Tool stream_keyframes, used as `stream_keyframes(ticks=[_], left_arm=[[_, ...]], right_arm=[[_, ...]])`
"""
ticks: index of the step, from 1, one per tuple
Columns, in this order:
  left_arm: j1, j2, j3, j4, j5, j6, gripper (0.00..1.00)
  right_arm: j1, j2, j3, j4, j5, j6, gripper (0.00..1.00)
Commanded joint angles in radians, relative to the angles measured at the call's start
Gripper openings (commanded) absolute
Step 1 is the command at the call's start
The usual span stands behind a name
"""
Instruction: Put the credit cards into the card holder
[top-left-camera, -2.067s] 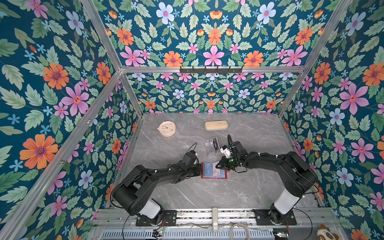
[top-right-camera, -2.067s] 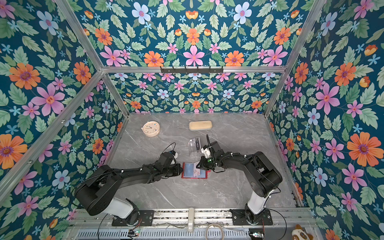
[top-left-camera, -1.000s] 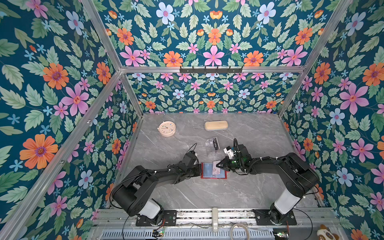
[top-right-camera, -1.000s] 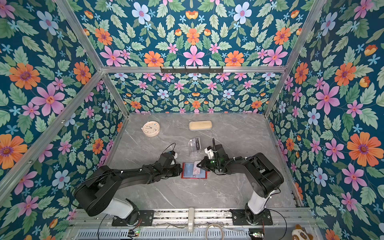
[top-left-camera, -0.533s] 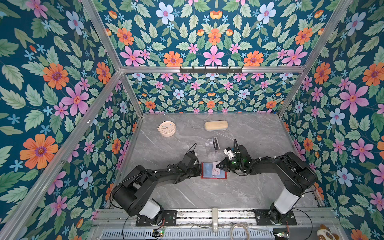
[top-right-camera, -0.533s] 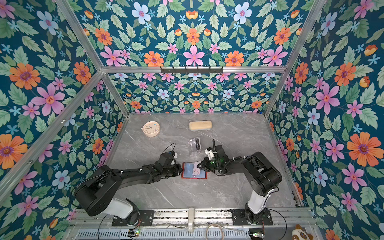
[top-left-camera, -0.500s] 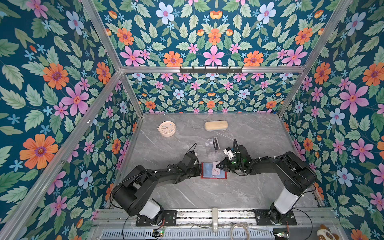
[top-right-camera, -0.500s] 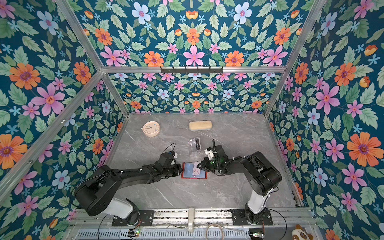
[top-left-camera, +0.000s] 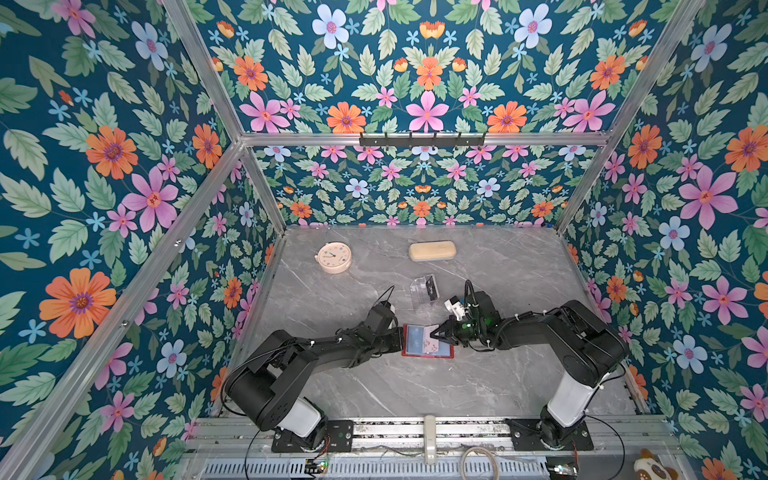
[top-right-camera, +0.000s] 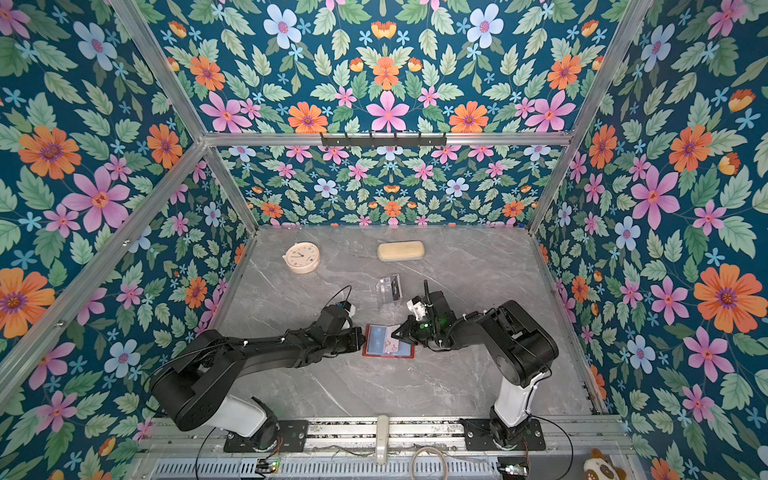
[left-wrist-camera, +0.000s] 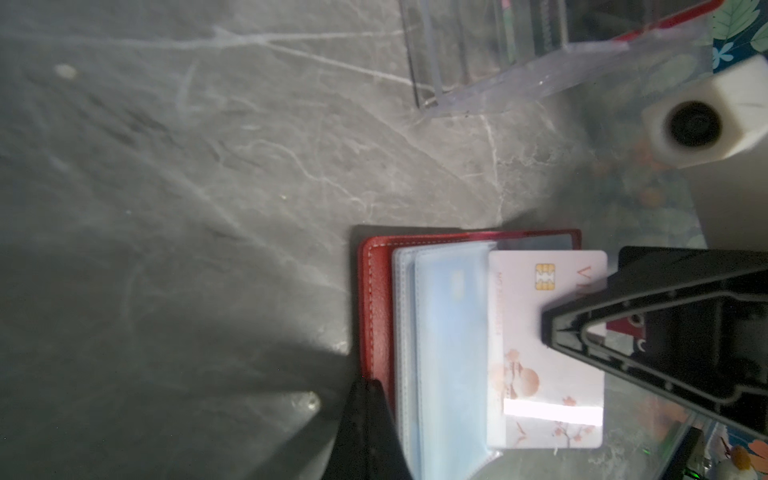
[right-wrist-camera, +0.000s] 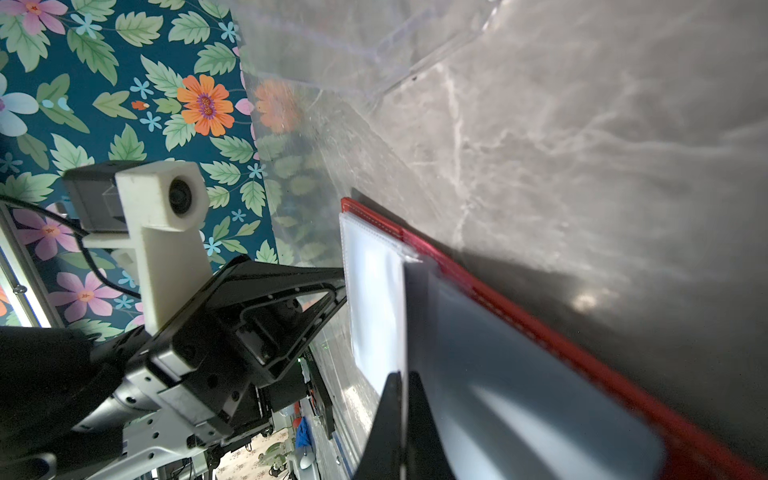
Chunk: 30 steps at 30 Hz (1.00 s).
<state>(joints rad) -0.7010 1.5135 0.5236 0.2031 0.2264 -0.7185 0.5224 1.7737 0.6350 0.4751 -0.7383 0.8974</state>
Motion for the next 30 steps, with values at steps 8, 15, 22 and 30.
stream_keyframes(ticks=[8, 15, 22, 30], left_arm=[[-0.004, 0.011, -0.001, -0.111, -0.048, -0.001, 0.0], [-0.003, 0.004, -0.003, -0.113, -0.043, 0.002, 0.0], [-0.005, -0.002, -0.008, -0.102, -0.021, 0.007, 0.0], [-0.006, -0.024, -0.026, -0.071, 0.024, 0.008, 0.0]], right_arm=[[0.005, 0.018, 0.012, -0.016, -0.027, -0.008, 0.0], [0.015, 0.006, 0.04, -0.103, 0.03, -0.038, 0.22], [0.034, -0.025, 0.082, -0.254, 0.122, -0.097, 0.37], [0.073, -0.035, 0.169, -0.488, 0.258, -0.172, 0.46]])
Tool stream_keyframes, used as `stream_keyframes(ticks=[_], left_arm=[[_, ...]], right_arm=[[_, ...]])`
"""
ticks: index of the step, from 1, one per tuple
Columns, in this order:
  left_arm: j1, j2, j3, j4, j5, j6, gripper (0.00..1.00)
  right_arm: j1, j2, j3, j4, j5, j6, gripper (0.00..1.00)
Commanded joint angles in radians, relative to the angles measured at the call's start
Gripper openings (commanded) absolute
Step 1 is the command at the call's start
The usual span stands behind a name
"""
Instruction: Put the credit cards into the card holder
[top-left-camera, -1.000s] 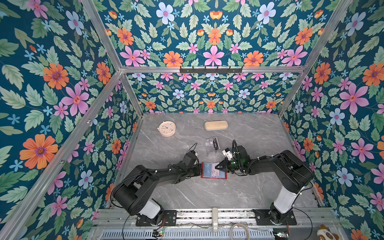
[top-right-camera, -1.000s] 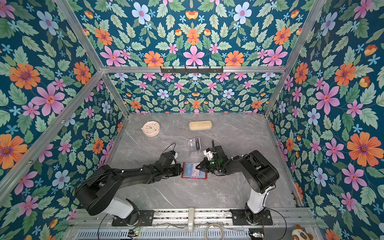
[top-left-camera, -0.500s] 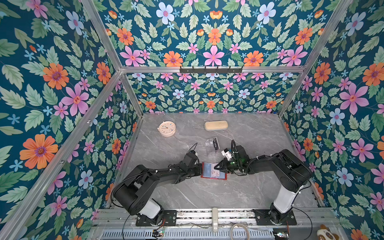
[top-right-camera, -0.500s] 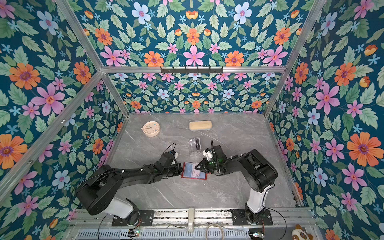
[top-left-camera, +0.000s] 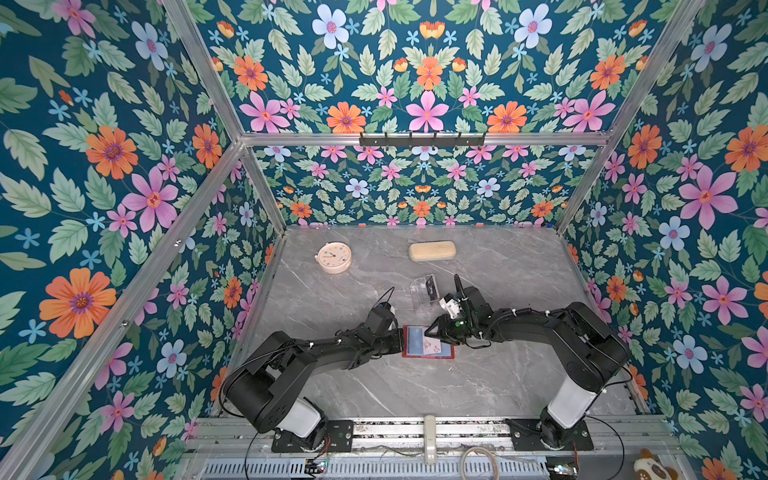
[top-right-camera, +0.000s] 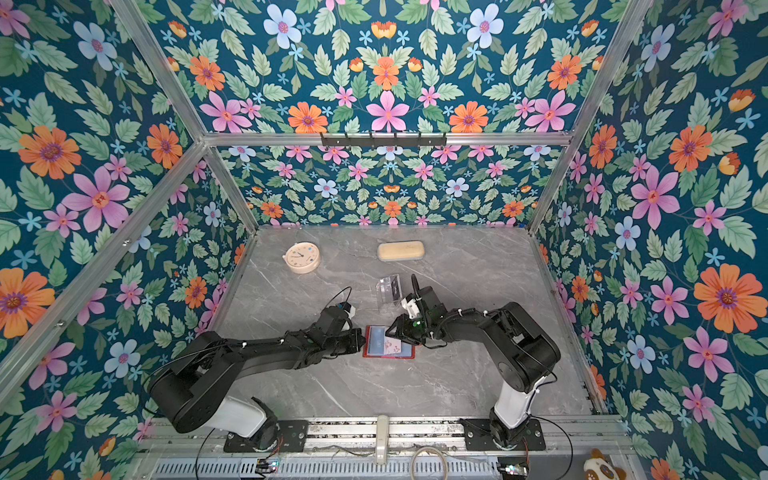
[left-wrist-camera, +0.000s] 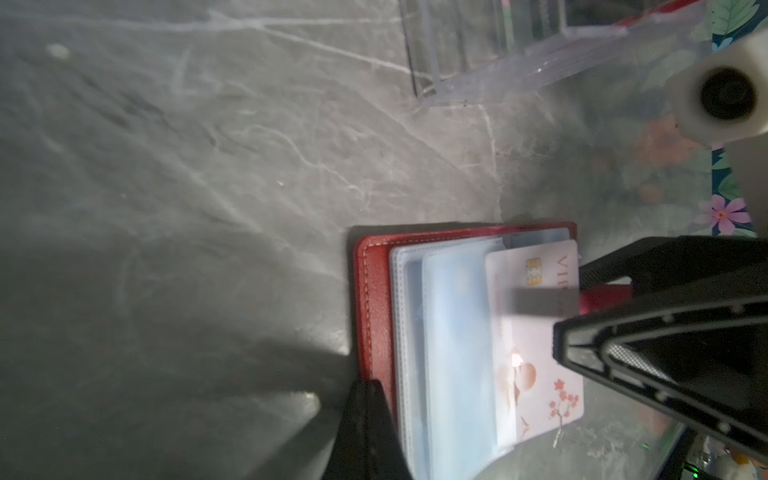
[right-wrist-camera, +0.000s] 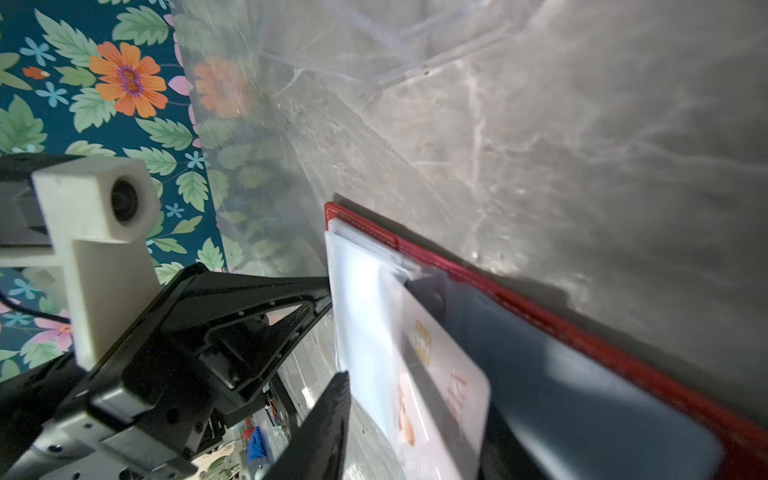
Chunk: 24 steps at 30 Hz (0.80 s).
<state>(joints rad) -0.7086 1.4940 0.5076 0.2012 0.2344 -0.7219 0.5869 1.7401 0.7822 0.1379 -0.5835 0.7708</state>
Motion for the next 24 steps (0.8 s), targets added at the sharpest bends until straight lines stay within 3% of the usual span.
stream_keyframes(ticks=[1, 18, 19, 21, 24], left_arm=[[0.0, -0.008, -0.012, -0.066, 0.021, 0.01, 0.0], [-0.003, -0.001, -0.044, 0.029, 0.091, -0.029, 0.0], [-0.002, -0.001, -0.046, 0.029, 0.088, -0.03, 0.0], [-0.002, -0.001, -0.046, 0.021, 0.078, -0.028, 0.0], [-0.003, 0.003, -0.047, 0.009, 0.062, -0.026, 0.0]], right_arm=[[0.013, 0.0, 0.032, -0.178, 0.119, -0.053, 0.46], [0.09, 0.042, 0.174, -0.459, 0.308, -0.113, 0.52], [0.091, 0.041, 0.176, -0.469, 0.319, -0.111, 0.53], [0.092, 0.033, 0.18, -0.491, 0.348, -0.11, 0.64], [0.094, 0.015, 0.186, -0.516, 0.379, -0.111, 0.65]])
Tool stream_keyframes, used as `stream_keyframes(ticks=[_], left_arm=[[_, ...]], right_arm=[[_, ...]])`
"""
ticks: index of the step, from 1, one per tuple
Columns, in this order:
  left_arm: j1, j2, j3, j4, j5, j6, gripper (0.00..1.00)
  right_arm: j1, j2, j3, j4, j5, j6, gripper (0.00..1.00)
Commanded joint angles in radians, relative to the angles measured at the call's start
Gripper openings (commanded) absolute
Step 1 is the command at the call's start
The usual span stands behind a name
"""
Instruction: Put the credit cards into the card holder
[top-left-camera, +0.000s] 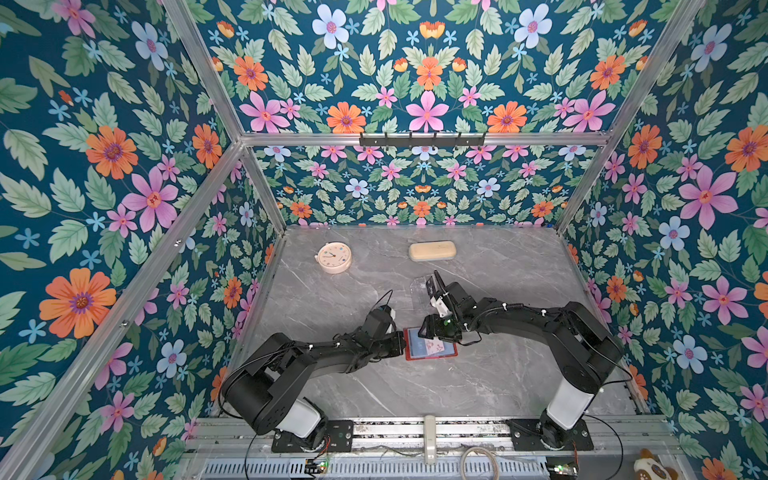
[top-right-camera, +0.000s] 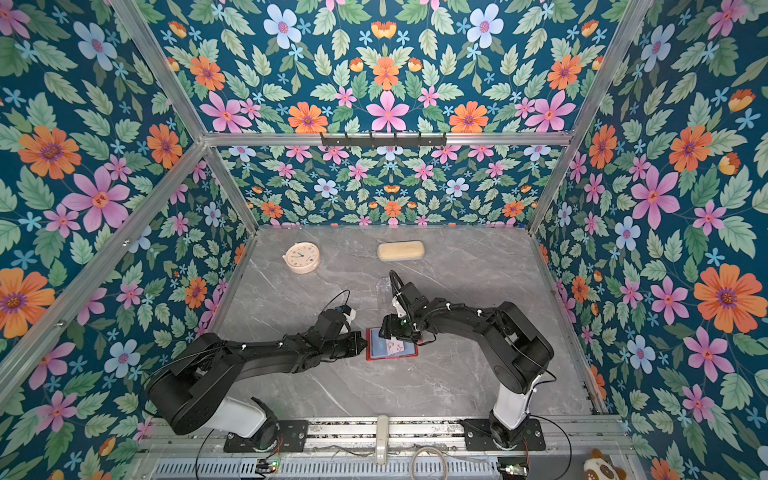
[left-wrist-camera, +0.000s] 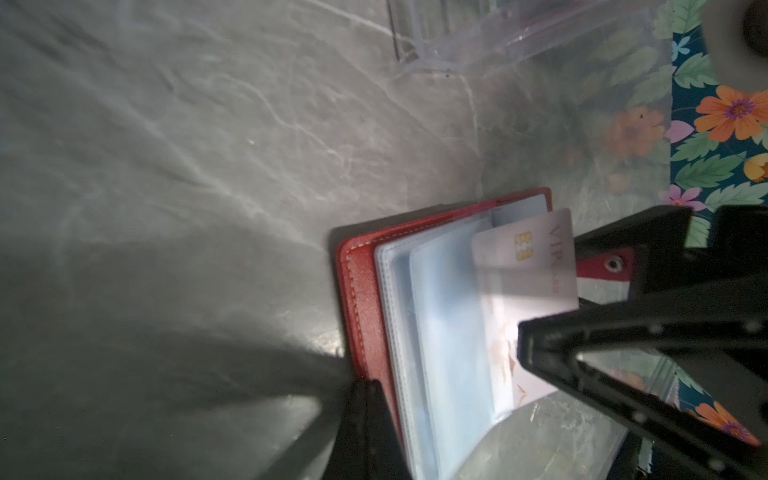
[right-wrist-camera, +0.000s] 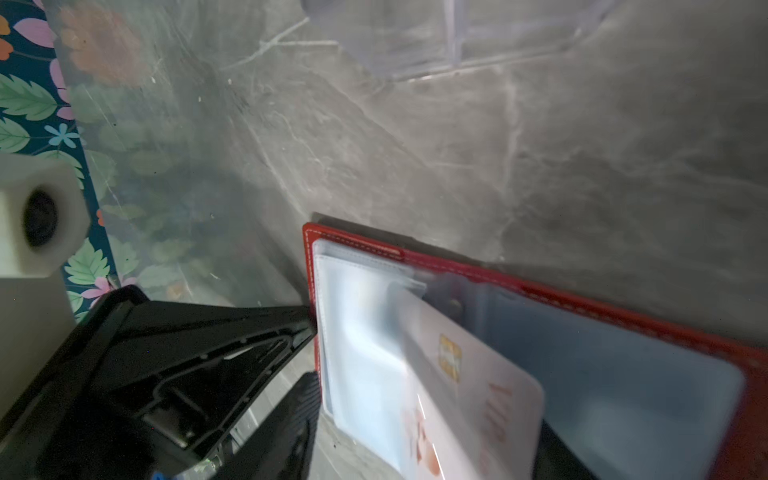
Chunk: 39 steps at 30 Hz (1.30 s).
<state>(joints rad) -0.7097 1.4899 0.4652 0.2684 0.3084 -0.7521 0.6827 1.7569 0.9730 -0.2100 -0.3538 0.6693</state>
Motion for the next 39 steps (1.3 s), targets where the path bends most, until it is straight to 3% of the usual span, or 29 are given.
stream_keyframes(ticks=[1, 15, 20, 26, 39], left_arm=[[-0.002, 0.008, -0.005, -0.059, -0.013, 0.005, 0.0], [-0.011, -0.043, 0.015, -0.062, -0.025, 0.037, 0.0], [-0.013, -0.066, 0.024, 0.018, 0.03, 0.056, 0.0], [-0.013, 0.018, 0.048, 0.119, 0.108, 0.045, 0.0], [-0.013, 0.137, 0.051, 0.18, 0.125, 0.013, 0.0]], right_arm=[[-0.002, -0.006, -0.004, -0.173, 0.156, -0.01, 0.65], [-0.001, -0.016, -0.003, -0.194, 0.183, -0.004, 0.66], [0.0, -0.016, -0.009, -0.192, 0.187, -0.004, 0.66], [0.0, -0.014, -0.008, -0.196, 0.191, -0.005, 0.66], [0.0, -0.008, 0.006, -0.215, 0.197, -0.012, 0.65]])
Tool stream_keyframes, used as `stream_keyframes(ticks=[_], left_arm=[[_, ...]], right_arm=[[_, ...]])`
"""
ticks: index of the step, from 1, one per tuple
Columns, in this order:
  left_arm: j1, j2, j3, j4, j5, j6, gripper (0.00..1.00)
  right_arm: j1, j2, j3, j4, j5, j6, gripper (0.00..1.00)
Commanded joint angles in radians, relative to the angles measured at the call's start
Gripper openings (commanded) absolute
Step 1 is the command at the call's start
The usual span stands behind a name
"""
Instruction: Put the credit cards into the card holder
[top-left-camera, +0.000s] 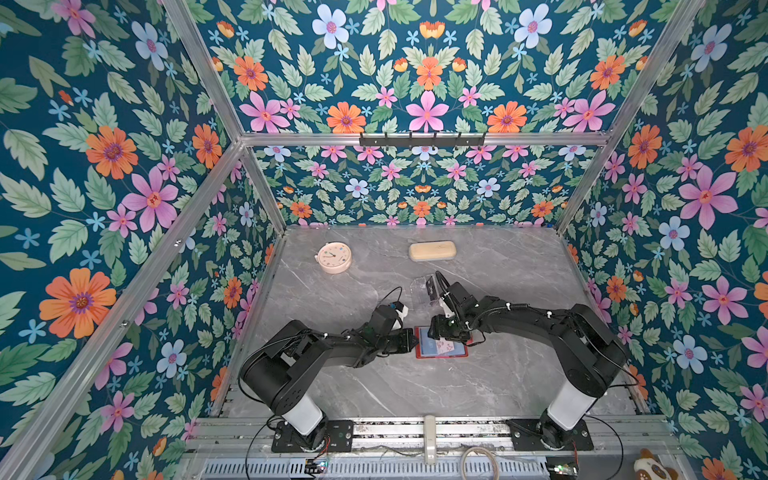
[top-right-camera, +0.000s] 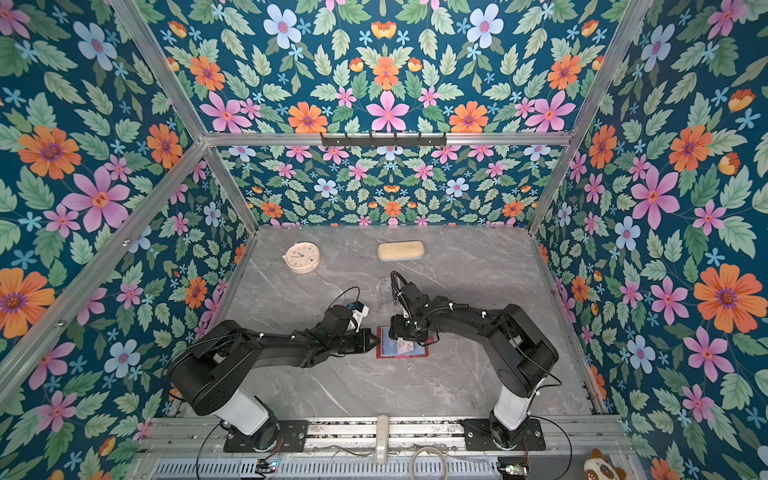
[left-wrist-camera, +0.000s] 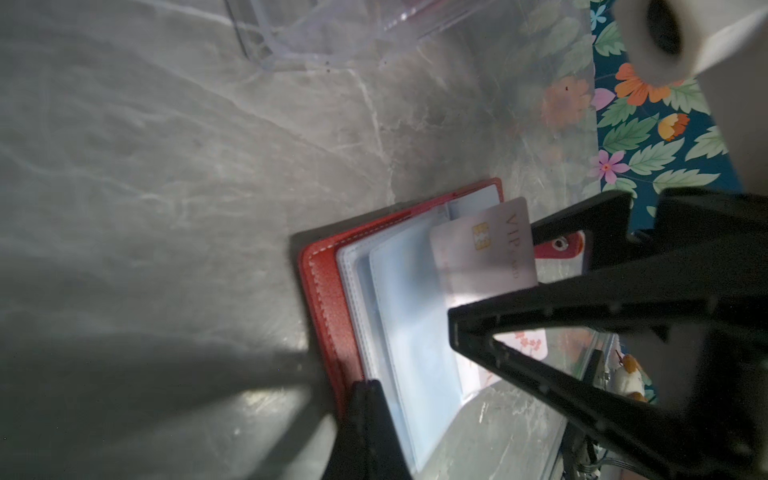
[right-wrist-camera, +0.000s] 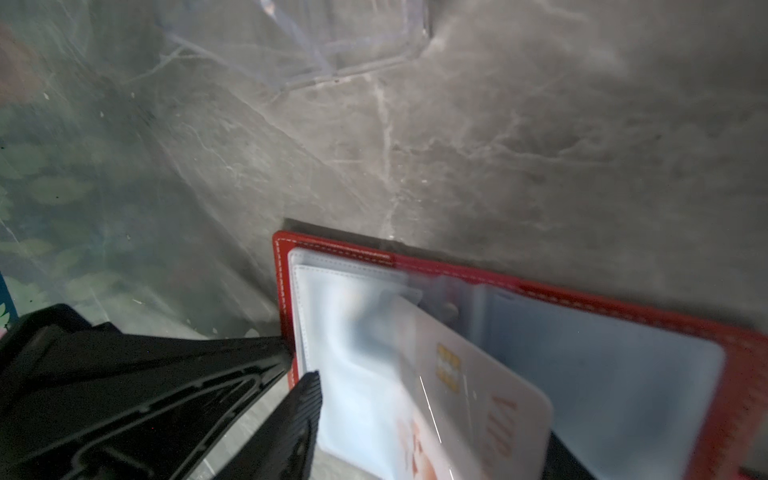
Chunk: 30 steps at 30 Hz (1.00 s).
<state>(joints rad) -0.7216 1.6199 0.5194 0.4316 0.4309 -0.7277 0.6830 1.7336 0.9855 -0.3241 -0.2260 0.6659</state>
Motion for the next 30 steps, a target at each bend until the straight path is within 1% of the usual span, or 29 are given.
stream_keyframes(ticks=[1, 5, 8, 19, 23, 30], left_arm=[[-0.001, 0.01, -0.005, 0.009, -0.007, -0.015, 0.0], [-0.002, 0.011, -0.008, -0.066, -0.07, -0.023, 0.0], [-0.002, 0.014, -0.013, -0.096, -0.097, -0.024, 0.0], [-0.002, 0.014, -0.019, -0.121, -0.112, -0.029, 0.0], [-0.003, 0.012, -0.019, -0.126, -0.113, -0.028, 0.0], [-0.007, 0.017, -0.019, -0.128, -0.113, -0.027, 0.0]], right_arm=[[0.0, 0.013, -0.005, -0.102, 0.07, -0.009, 0.65], [0.0, 0.005, 0.002, -0.117, 0.082, -0.015, 0.67], [0.0, -0.001, 0.008, -0.133, 0.1, -0.02, 0.7], [0.0, -0.023, 0.033, -0.201, 0.162, -0.034, 0.72], [0.001, -0.032, 0.032, -0.208, 0.148, -0.037, 0.71], [0.005, -0.009, 0.04, -0.187, 0.063, -0.057, 0.7]])
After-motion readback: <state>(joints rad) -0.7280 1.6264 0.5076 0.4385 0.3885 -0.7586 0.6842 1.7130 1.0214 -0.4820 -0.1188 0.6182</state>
